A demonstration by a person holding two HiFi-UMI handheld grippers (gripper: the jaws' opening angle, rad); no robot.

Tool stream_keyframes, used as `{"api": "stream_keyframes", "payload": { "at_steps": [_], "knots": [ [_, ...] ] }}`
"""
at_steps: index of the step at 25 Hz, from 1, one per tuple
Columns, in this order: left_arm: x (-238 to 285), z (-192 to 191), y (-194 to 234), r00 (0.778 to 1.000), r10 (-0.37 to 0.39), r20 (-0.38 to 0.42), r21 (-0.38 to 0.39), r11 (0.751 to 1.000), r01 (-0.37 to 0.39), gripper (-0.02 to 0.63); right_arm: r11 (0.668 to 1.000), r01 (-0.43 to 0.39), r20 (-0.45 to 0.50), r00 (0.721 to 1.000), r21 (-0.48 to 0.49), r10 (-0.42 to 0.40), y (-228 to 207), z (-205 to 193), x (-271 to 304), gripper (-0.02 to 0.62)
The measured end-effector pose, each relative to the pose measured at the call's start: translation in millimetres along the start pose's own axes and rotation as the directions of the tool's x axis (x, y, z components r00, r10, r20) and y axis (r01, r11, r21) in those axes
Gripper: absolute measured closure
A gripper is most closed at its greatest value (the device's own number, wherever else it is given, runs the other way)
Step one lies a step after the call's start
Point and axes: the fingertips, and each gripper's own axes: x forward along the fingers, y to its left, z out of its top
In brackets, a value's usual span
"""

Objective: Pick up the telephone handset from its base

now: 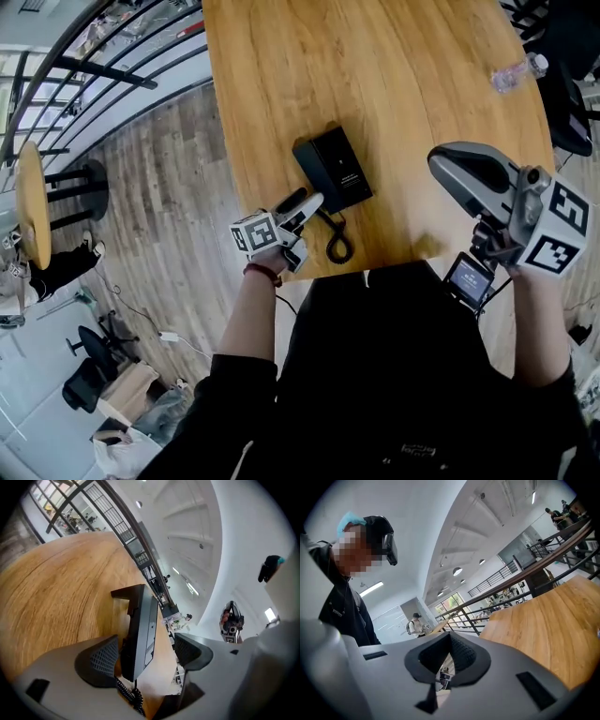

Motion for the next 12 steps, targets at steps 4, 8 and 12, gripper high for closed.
{"api": "stream_keyframes", "payload": {
  "at_steps": [4,8,12],
  "knots": [
    [9,-2,13,1.0,-0.01,0.007,-0.055,0.998,0.01,0.239,0.998,0.054,0.016,0.998,0.027,-0.055,-11,-5,-22,0.58],
    [15,10,21,0.999,-0.028,0.045,-0.086,0.996,0.032,0.244,0.996,0.083,0.035,0.996,0.041,-0.084,-16,-9,-32,0.58],
    [16,5,25,0.999,-0.036,0.014,-0.088,0.995,0.037,0.31,0.992,0.107,0.049,0.993,0.062,-0.11,-19,-15,-39,0.58]
  ]
}}
